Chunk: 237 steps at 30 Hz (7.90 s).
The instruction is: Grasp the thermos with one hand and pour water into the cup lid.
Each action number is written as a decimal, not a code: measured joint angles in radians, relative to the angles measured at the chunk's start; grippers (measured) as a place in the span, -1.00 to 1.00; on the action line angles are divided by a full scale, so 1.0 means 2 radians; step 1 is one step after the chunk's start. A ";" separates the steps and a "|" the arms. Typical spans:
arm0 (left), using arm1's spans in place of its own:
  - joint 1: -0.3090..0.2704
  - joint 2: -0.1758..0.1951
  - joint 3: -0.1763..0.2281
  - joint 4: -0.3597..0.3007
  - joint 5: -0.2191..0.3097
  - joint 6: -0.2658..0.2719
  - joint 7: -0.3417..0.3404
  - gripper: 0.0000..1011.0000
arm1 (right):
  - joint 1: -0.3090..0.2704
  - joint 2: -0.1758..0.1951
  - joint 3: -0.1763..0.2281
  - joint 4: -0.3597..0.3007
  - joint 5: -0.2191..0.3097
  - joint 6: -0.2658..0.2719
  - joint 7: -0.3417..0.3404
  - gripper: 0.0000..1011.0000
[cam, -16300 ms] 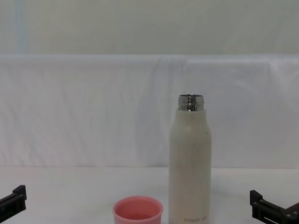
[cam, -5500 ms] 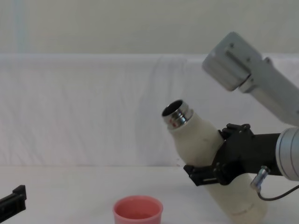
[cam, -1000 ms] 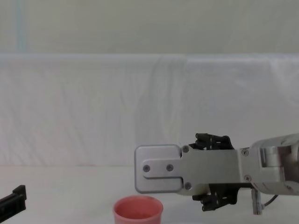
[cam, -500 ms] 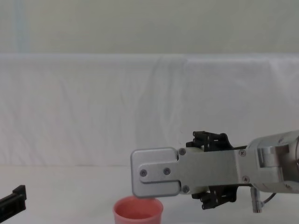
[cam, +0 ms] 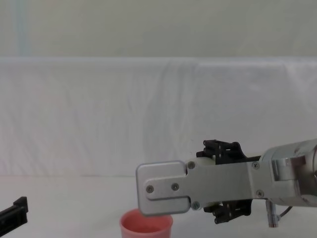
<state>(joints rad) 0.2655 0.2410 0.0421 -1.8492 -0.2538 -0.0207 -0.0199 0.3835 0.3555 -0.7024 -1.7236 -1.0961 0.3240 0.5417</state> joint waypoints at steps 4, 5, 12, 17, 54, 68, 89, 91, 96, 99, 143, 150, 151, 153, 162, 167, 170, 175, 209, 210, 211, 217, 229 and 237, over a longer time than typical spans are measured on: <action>0.000 0.000 0.000 0.000 0.000 0.000 0.000 0.98 | 0.000 0.001 -0.001 -0.002 -0.003 0.001 0.003 0.89; 0.000 0.000 0.000 0.000 0.000 0.000 0.000 0.98 | 0.000 0.001 -0.001 -0.002 -0.005 0.001 0.004 0.89; 0.000 0.000 0.000 0.000 0.000 0.000 0.000 0.98 | 0.002 0.001 -0.004 -0.003 -0.011 0.002 0.008 0.89; 0.000 0.000 0.000 0.000 0.000 0.000 0.000 0.98 | 0.002 0.001 -0.005 -0.003 -0.015 0.003 0.011 0.89; 0.000 0.000 0.000 0.000 0.000 0.000 0.000 0.98 | 0.005 0.001 -0.007 -0.004 -0.028 0.004 0.019 0.89; 0.000 0.000 0.000 0.000 0.000 0.000 0.000 0.98 | 0.007 -0.001 -0.009 -0.002 -0.031 0.005 0.024 0.89; 0.000 0.000 0.000 0.000 0.000 0.000 0.000 0.98 | 0.010 0.000 -0.010 0.001 -0.034 0.006 0.028 0.89; 0.000 0.000 0.000 0.000 0.000 0.000 0.000 0.98 | 0.010 0.000 -0.010 0.002 -0.034 0.006 0.029 0.89; 0.000 0.000 0.000 0.000 0.000 0.000 0.000 0.98 | 0.011 -0.001 -0.010 0.003 -0.034 0.006 0.029 0.89; 0.000 0.000 0.000 0.000 0.000 0.000 0.000 0.98 | 0.011 -0.001 -0.010 0.004 -0.034 0.006 0.028 0.89; 0.000 0.000 0.000 0.000 0.000 0.000 0.000 0.98 | -0.122 -0.045 0.172 -0.056 0.281 -0.064 -0.111 0.89; 0.000 0.000 0.000 0.000 0.000 0.000 0.000 0.98 | -0.132 -0.064 0.205 -0.048 0.355 -0.078 -0.121 0.89; 0.000 0.000 0.000 0.000 0.000 0.000 0.000 0.98 | -0.133 -0.066 0.209 -0.046 0.364 -0.079 -0.121 0.89; 0.000 0.000 0.000 0.000 0.000 0.000 0.000 0.98 | -0.133 -0.073 0.216 -0.041 0.385 -0.081 -0.122 0.89; 0.000 0.000 0.000 0.000 0.000 0.000 0.000 0.98 | -0.122 -0.094 0.238 -0.010 0.461 -0.094 -0.120 0.89; 0.000 0.000 0.000 0.000 0.000 0.000 0.000 0.98 | -0.109 -0.101 0.243 0.014 0.494 -0.104 -0.115 0.89; 0.000 0.000 0.000 0.000 0.000 0.000 0.000 0.98 | -0.101 -0.104 0.245 0.028 0.513 -0.109 -0.111 0.89; 0.000 0.000 0.000 0.000 0.000 0.000 0.000 0.98 | -0.088 -0.110 0.247 0.051 0.541 -0.118 -0.103 0.89; 0.000 0.000 0.000 0.000 0.000 0.000 0.000 0.98 | -0.001 -0.141 0.211 0.190 0.634 -0.128 -0.105 0.89; 0.000 0.000 0.000 0.000 0.000 0.000 0.000 0.98 | 0.000 -0.141 0.209 0.192 0.636 -0.126 -0.106 0.89; 0.000 0.000 0.000 0.000 0.000 0.000 0.000 0.98 | 0.001 -0.140 0.208 0.192 0.637 -0.126 -0.106 0.89; 0.000 0.000 0.000 0.000 0.000 0.000 0.000 0.98 | 0.003 -0.137 0.202 0.196 0.647 -0.124 -0.107 0.89; 0.000 0.000 0.000 0.000 0.000 0.000 0.000 0.98 | 0.007 -0.126 0.187 0.200 0.662 -0.121 -0.111 0.89; 0.000 0.000 0.000 0.000 0.000 0.000 0.000 0.98 | 0.007 -0.120 0.177 0.201 0.665 -0.120 -0.114 0.89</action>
<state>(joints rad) 0.2655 0.2409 0.0421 -1.8492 -0.2538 -0.0208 -0.0199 0.3966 0.1149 -0.3485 -1.3224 0.2340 0.0842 0.3135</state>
